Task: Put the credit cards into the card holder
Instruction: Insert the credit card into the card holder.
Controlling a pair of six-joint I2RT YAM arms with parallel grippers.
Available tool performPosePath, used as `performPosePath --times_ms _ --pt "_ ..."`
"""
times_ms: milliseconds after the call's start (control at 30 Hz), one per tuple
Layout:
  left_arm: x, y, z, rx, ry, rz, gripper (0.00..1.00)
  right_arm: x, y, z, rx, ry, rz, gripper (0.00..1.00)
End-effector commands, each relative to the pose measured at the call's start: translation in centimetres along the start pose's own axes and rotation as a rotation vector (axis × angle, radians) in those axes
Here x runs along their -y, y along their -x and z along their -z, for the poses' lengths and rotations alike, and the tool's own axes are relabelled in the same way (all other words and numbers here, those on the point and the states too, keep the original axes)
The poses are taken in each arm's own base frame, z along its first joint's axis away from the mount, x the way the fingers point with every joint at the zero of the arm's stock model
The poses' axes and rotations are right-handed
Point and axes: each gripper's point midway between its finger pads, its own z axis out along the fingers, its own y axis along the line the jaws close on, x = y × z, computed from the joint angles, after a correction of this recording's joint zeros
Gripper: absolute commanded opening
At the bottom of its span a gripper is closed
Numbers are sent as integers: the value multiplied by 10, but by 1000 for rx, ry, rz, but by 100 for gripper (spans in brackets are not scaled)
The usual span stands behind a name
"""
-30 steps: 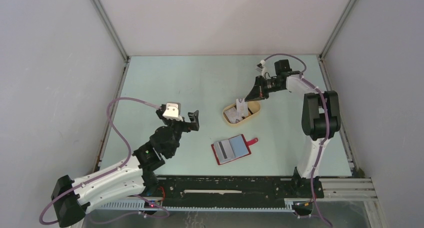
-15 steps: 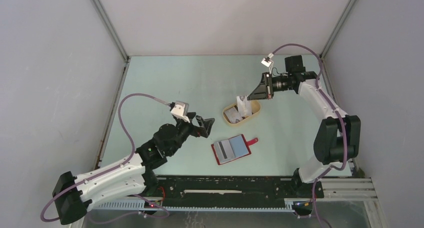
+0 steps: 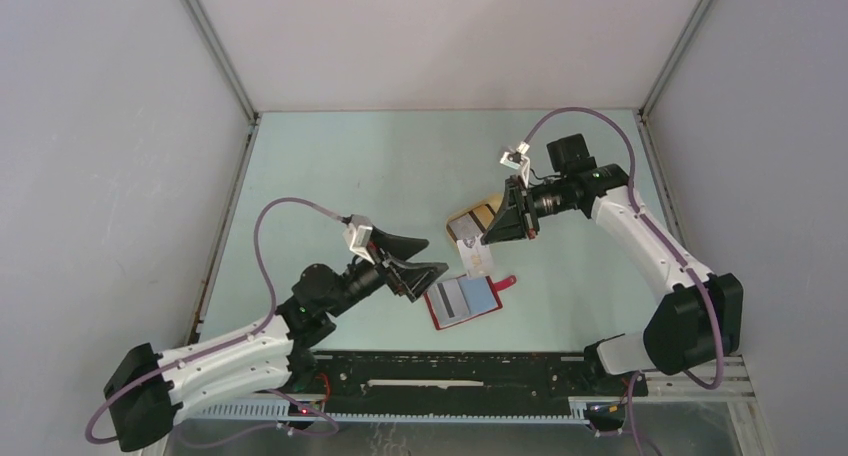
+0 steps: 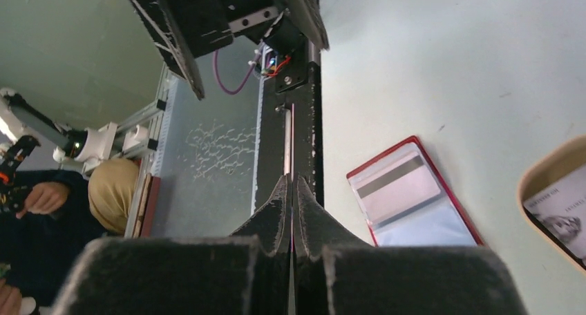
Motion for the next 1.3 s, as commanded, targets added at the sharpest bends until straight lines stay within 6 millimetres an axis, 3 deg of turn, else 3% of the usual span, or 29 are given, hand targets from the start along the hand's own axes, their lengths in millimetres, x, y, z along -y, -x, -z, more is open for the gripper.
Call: performPosePath --times_ms 0,500,633,1267 --pt "29 0 7 38 -188 18 95 -15 1 -5 4 49 67 0" --pt "11 -14 1 30 -123 45 91 -18 -5 -18 -28 87 54 0" --pt "13 -18 -4 16 -139 53 82 -18 -5 -18 -29 92 48 0" --pt "19 -32 -27 -41 -184 114 63 -16 -9 -21 -41 95 37 0"
